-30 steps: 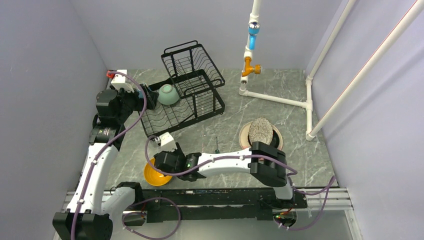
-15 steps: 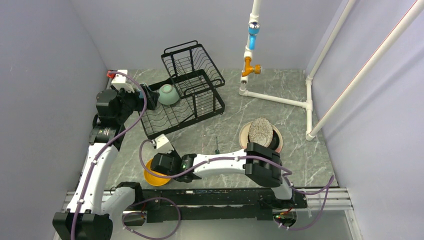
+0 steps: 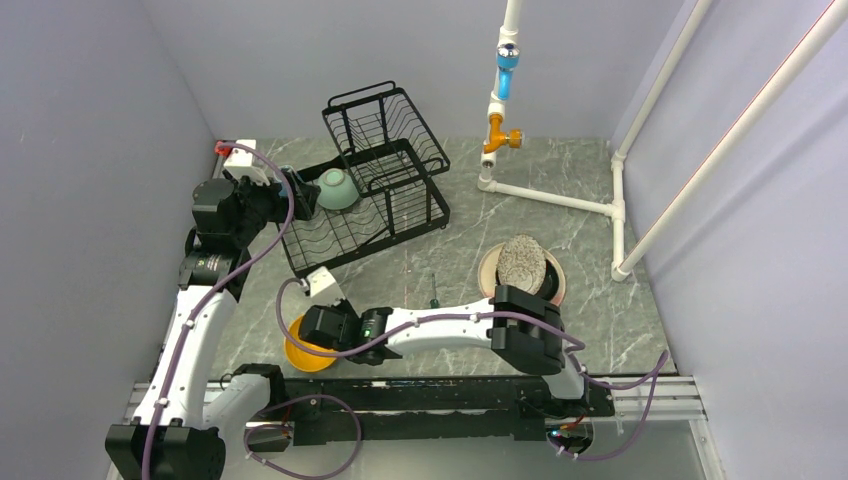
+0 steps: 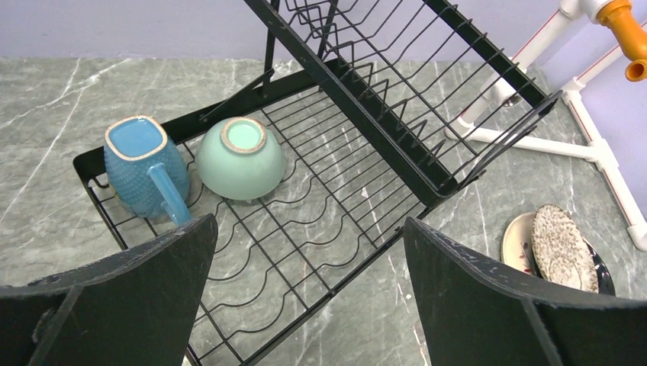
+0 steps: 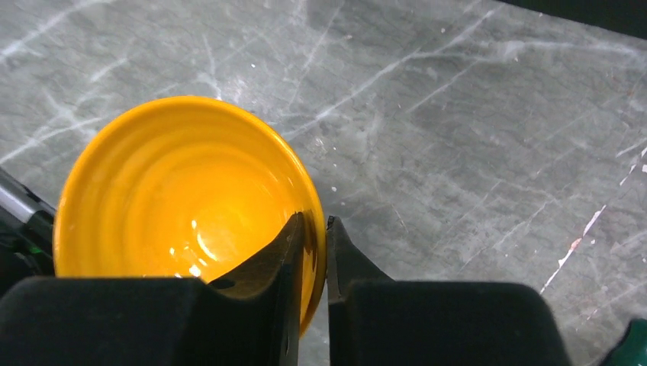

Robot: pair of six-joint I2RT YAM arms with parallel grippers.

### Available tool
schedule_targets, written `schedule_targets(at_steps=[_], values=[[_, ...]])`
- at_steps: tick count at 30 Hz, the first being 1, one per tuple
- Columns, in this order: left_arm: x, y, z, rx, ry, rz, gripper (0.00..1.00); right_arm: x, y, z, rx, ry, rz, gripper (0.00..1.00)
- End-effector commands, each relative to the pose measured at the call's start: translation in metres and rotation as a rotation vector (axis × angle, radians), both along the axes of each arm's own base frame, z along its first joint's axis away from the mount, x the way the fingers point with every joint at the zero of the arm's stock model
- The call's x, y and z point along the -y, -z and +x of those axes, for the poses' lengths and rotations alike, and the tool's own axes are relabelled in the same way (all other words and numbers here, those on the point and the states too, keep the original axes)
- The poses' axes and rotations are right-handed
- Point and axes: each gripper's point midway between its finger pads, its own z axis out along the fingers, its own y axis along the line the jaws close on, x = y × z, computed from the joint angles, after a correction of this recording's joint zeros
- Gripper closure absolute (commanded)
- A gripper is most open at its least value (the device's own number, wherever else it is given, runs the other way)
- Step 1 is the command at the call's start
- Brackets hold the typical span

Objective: Load the mixed dishes into the dish rack

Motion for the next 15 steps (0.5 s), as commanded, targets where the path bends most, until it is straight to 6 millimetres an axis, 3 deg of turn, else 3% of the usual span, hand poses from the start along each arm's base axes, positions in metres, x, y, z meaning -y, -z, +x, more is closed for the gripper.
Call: schedule_targets(at_steps=[1,6,11,15], values=[[0.008,-0.022,0.001,0.073,0.049,-0.004,0.03,-0.001,-0.038,0.008,0.067,0.034,0.052,0.91],[0.008,-0.022,0.001,0.072,0.049,-0.004,0.03,0.001,-0.058,0.009,0.077,0.039,0.101,0.93],[0.008,-0.021,0.002,0.067,0.052,-0.004,0.03,0.003,-0.068,0.009,0.078,0.039,0.123,1.00],[0.009,-0.021,0.002,0.067,0.055,-0.006,0.02,0.002,-0.076,0.003,0.049,0.012,0.186,1.00]])
